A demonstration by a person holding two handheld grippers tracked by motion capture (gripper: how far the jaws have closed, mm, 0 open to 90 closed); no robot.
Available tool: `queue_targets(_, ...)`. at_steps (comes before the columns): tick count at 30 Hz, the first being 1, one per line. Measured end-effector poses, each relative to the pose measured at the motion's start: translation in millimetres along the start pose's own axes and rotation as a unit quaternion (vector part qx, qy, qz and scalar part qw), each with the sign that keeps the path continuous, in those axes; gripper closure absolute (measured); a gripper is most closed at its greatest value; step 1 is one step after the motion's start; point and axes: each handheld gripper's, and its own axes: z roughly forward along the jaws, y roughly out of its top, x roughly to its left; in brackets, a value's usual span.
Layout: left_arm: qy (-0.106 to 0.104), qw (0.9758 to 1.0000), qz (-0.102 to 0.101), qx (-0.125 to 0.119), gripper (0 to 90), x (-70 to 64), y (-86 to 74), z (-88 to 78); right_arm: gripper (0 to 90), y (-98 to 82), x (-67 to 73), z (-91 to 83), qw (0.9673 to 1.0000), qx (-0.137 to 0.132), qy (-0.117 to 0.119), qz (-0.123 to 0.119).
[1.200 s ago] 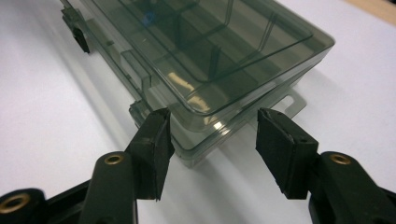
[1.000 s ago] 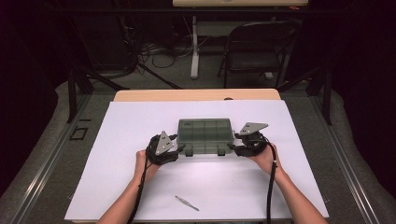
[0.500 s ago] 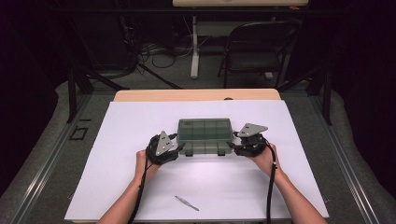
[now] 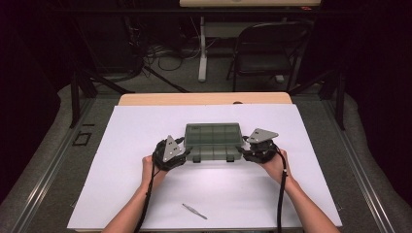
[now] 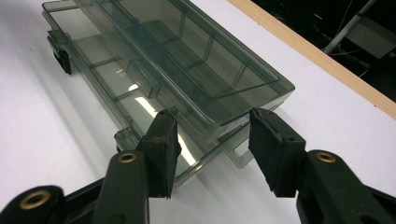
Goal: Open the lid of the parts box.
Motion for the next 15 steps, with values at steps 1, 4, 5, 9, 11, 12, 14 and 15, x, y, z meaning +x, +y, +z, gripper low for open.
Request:
queue_targets(1, -0.001, 1.0000, -0.002, 0.000, 53.5, 0.3, 0.1, -0.4, 52.6, 0.2, 0.1, -0.1, 1.0000, 0.000, 0.000, 0.000)
queue_targets(4, -0.004, 1.0000, -0.006, -0.005, 54.0, 1.0, 0.0, -1.2, 53.0, 0.7, 0.4, -0.2, 1.0000, -0.002, -0.003, -0.003)
queue_targets(5, -0.005, 1.0000, -0.006, -0.005, 54.2, 1.5, 0.0, -1.6, 53.2, 0.8, 0.7, -0.4, 1.0000, -0.002, -0.004, -0.004)
queue_targets(9, -0.005, 0.9999, -0.007, -0.009, 54.8, 3.2, 0.9, -2.2, 53.9, 1.9, 0.8, -0.7, 0.9999, -0.004, -0.008, -0.008)
queue_targets(11, -0.006, 0.9999, -0.006, -0.010, 55.1, 4.0, 1.5, -2.2, 54.6, 2.5, 0.7, -0.9, 0.9999, -0.008, -0.011, -0.009)
queue_targets(12, -0.007, 0.9999, -0.005, -0.010, 55.3, 4.5, 1.8, -2.3, 54.6, 2.9, 0.9, -1.1, 0.9998, -0.008, -0.013, -0.008)
queue_targets(14, -0.005, 0.9999, -0.004, -0.012, 55.7, 5.0, 2.4, -2.7, 54.8, 3.9, 1.1, -1.3, 0.9998, -0.007, -0.014, -0.011)
queue_targets(15, -0.005, 0.9999, -0.001, -0.011, 56.0, 5.2, 2.9, -2.7, 55.0, 4.2, 1.2, -1.5, 0.9998, -0.009, -0.016, -0.011)
